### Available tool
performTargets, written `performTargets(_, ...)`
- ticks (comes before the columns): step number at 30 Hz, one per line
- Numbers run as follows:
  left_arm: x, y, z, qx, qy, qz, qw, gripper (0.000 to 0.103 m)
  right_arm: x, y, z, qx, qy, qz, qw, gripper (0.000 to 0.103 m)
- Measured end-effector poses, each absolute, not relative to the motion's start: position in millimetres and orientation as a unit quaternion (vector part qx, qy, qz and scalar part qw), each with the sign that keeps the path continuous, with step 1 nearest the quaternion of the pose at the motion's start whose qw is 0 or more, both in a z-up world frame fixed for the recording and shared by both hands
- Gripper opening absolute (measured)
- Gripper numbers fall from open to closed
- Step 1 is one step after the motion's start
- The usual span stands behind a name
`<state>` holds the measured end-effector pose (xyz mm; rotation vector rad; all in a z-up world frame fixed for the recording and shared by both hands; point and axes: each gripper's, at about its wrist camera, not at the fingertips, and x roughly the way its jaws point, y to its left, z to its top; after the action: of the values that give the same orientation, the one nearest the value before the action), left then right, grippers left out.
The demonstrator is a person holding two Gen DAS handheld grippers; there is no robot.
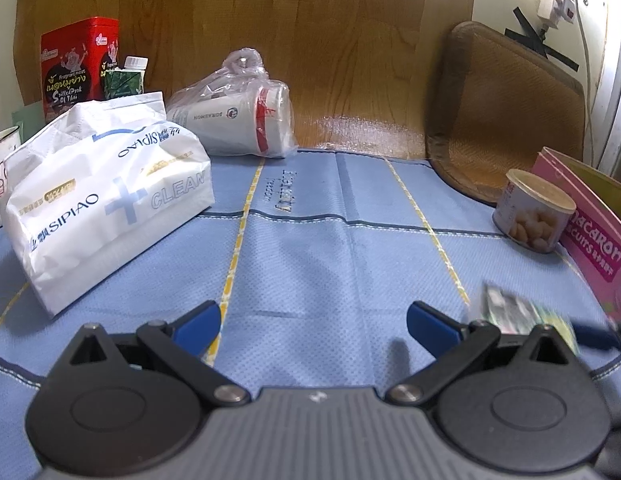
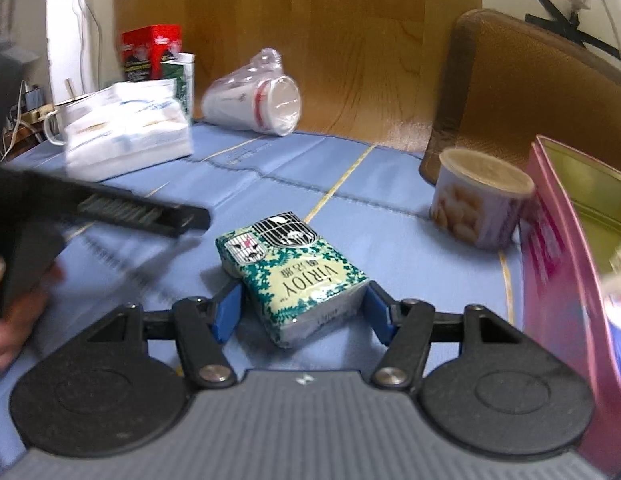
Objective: Organize soft objects
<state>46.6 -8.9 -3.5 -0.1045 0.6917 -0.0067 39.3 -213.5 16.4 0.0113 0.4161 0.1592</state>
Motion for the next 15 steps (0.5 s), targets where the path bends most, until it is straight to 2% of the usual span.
performTargets(9,47.0,-13.6,-4.6,-0.034,0.344,-0.001,0.938,0.103,-32.2,-202.1,3.0,0.010,0.198,0.102,0.975,0.069)
performTargets(10,46.8,-13.7,-4.8,-0.033,0.344,-0.002,0.938,0.103,-34.5,-201.7,2.4,0.010,0.197,0.101,0.975,0.071)
performTargets(11,46.3,-13.7,-4.9,-0.033,0.344,-0.001,0.938,0.103,-36.8,-200.1,1.4,0.008,0.194,0.096,0.976,0.081)
performTargets(12,46.4,-13.8,-5.1,-0.032,0.344,-0.002,0.938,0.103,-38.1,-198.9,0.5,0.004,0.192,0.086,0.978,0.086)
performTargets(15,45.9,-13.9,-5.2,-0.030,0.344,-0.005,0.938,0.103,-44.2,-196.5,-0.6,-0.001,0.189,0.080,0.979,0.087)
